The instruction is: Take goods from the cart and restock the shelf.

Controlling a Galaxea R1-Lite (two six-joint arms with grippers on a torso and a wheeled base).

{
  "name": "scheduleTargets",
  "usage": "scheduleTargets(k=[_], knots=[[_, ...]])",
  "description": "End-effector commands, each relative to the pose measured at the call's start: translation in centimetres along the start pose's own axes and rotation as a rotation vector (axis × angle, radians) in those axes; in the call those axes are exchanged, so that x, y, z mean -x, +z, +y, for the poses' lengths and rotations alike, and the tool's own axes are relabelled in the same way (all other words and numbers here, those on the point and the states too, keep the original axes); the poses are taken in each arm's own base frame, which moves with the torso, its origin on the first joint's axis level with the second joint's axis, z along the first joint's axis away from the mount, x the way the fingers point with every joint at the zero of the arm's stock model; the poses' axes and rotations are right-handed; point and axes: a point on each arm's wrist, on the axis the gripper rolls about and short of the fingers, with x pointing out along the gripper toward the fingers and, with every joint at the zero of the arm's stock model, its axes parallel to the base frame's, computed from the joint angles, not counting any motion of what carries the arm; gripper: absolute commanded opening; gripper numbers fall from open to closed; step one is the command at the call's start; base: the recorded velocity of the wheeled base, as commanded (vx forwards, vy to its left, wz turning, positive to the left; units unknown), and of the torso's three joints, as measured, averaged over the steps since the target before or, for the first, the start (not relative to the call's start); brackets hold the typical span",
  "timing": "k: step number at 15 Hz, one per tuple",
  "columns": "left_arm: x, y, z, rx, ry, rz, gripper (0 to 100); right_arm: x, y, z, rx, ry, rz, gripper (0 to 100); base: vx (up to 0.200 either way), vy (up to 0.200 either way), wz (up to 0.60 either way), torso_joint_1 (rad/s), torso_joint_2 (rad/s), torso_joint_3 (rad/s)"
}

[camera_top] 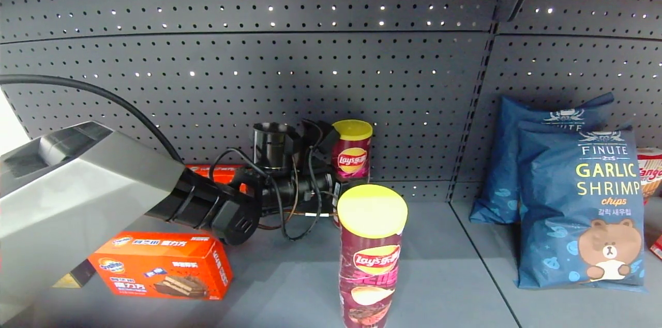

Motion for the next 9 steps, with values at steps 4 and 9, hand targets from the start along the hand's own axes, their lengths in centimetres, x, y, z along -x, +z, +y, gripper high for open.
scheduleTargets(k=[4, 9], knots=[[-0.27, -0.48, 0.03, 0.003, 0.000, 0.011, 0, -0.13, -0.34, -0.01, -0.001, 0.001, 0.014, 100, 0.000, 0.000, 0.00, 0.000, 0.00, 0.000], [-0.45, -0.53, -0.32, 0.006, -0.009, 0.013, 100, -0.11, -0.35, 0.00, -0.001, 0.001, 0.013, 100, 0.000, 0.000, 0.00, 0.000, 0.00, 0.000]])
